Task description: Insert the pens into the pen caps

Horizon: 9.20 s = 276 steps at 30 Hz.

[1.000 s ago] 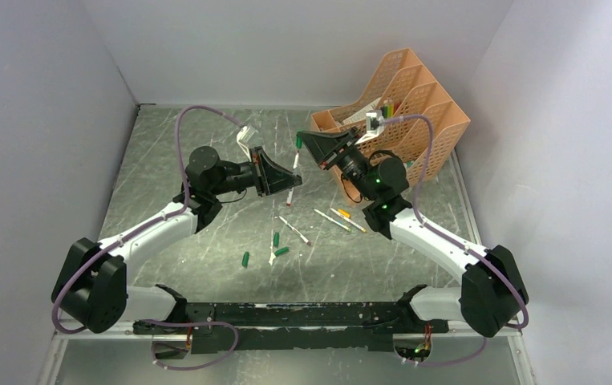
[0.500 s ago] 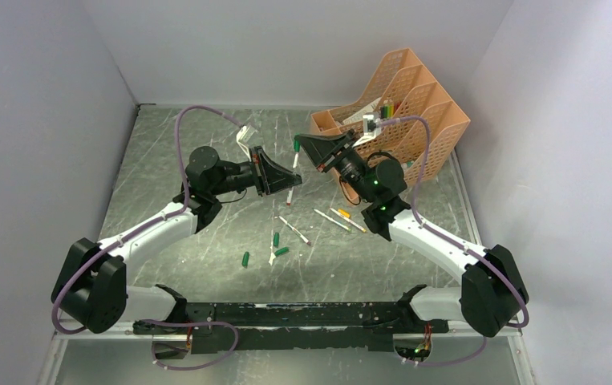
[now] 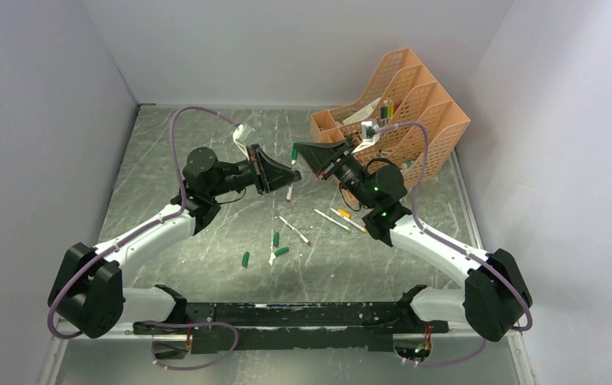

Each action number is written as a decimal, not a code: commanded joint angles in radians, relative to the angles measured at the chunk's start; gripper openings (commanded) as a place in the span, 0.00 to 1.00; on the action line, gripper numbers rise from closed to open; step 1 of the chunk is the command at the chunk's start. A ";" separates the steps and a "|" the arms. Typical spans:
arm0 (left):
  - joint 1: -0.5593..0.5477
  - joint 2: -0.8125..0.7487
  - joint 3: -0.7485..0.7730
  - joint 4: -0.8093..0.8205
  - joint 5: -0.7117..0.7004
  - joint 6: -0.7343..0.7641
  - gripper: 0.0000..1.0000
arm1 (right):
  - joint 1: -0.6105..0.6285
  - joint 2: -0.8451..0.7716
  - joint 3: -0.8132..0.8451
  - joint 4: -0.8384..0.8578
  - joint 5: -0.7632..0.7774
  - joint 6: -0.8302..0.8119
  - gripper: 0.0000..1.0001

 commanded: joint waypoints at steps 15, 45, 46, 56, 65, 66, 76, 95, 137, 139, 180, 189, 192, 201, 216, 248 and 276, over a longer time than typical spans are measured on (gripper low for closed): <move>-0.007 -0.099 0.008 0.111 0.112 0.253 0.07 | 0.028 -0.135 -0.029 -0.074 -0.034 -0.073 0.13; -0.022 -0.017 0.058 0.055 0.155 0.251 0.07 | 0.043 -0.068 0.134 -0.263 -0.102 -0.208 0.25; -0.022 -0.014 0.062 0.052 0.156 0.250 0.07 | 0.043 -0.067 0.134 -0.272 -0.105 -0.211 0.25; -0.022 -0.013 0.088 0.033 0.152 0.240 0.07 | 0.044 -0.076 0.106 -0.297 -0.099 -0.226 0.00; -0.022 0.035 0.186 -0.037 0.082 0.255 0.07 | 0.043 -0.055 0.063 -0.280 -0.122 -0.220 0.00; -0.022 0.044 0.202 -0.041 0.079 0.259 0.07 | 0.044 -0.048 0.055 -0.276 -0.128 -0.215 0.00; -0.021 0.124 0.375 -0.093 0.083 0.305 0.07 | 0.053 -0.030 -0.040 -0.274 -0.151 -0.203 0.00; -0.001 0.160 0.490 -0.110 0.103 0.360 0.07 | 0.055 -0.006 -0.120 -0.207 -0.179 -0.135 0.00; 0.088 0.733 0.607 -0.996 -0.828 0.400 0.23 | -0.032 -0.328 -0.250 -0.329 0.166 -0.064 0.44; 0.090 0.738 0.612 -1.001 -0.829 0.397 0.31 | -0.032 -0.324 -0.244 -0.339 0.166 -0.074 0.44; 0.230 0.023 0.259 -0.728 -0.387 0.269 0.61 | 0.305 0.536 0.241 -1.073 0.388 -0.383 0.29; 0.261 -0.005 0.188 -0.518 -0.176 0.169 0.66 | 0.301 0.339 0.173 -0.962 0.435 -0.350 0.00; 0.264 -0.003 0.143 -0.346 -0.060 0.080 0.65 | 0.301 0.200 0.111 -0.839 0.431 -0.348 0.00; 0.256 0.021 0.014 0.264 0.116 -0.272 0.63 | 0.284 -0.056 0.029 -0.548 0.318 -0.335 0.00; 0.122 0.034 0.004 0.368 0.101 -0.270 0.61 | 0.284 -0.076 0.115 -0.424 0.226 -0.390 0.00; 0.104 0.062 0.078 0.343 0.120 -0.262 0.12 | 0.285 -0.111 0.078 -0.450 0.207 -0.395 0.00; 0.108 0.018 0.371 -0.594 -0.223 0.380 0.07 | 0.286 -0.066 0.058 -0.695 0.197 -0.413 0.43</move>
